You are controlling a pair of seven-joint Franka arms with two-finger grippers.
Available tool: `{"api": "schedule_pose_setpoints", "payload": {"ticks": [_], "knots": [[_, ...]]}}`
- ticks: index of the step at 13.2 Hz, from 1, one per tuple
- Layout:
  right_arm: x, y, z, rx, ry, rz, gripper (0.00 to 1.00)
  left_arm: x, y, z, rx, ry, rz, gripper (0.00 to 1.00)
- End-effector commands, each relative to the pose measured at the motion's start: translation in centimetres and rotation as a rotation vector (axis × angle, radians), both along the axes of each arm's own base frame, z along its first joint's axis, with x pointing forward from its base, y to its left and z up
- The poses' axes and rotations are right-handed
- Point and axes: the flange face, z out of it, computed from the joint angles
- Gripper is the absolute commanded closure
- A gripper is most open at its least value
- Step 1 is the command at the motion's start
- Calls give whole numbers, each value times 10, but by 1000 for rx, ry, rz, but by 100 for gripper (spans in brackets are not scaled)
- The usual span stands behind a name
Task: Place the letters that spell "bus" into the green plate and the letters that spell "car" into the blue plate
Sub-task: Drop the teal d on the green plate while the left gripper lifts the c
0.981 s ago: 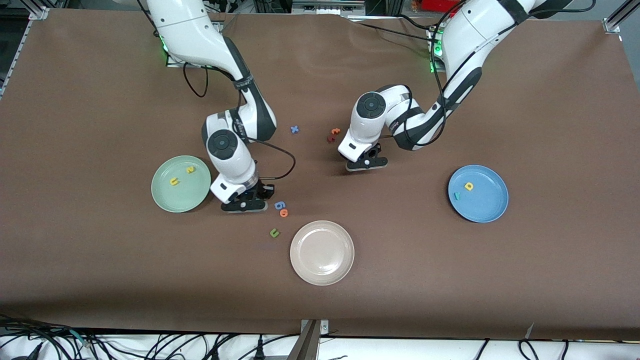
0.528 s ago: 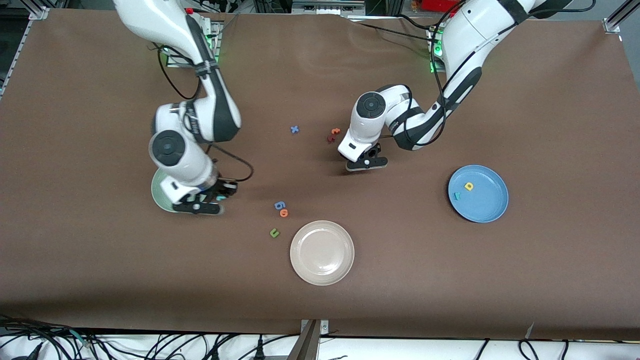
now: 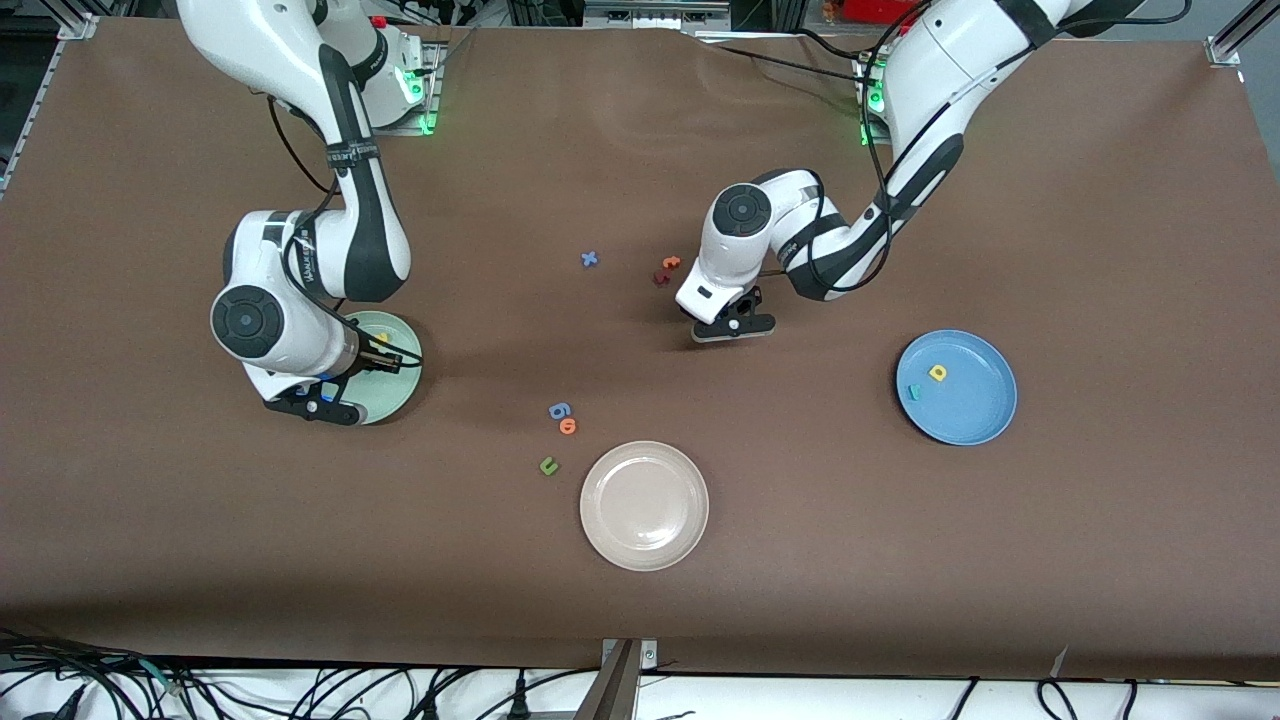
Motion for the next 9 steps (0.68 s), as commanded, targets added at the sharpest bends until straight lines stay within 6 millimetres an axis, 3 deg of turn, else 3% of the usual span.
{"api": "schedule_pose_setpoints", "payload": {"ticks": [1, 4, 8, 9], "knots": [[-17, -15, -30, -2, -15, 7, 86, 3, 9, -1, 41, -12, 3, 82], [-30, -29, -57, -22, -49, 21, 86, 21, 18, 13, 44, -34, 26, 84], [-30, -28, -71, -22, -54, 8, 84, 31, 25, 20, 49, -39, 41, 87], [-30, -27, -69, -19, -57, 6, 70, 33, 27, 22, 48, -39, 34, 88]]}}
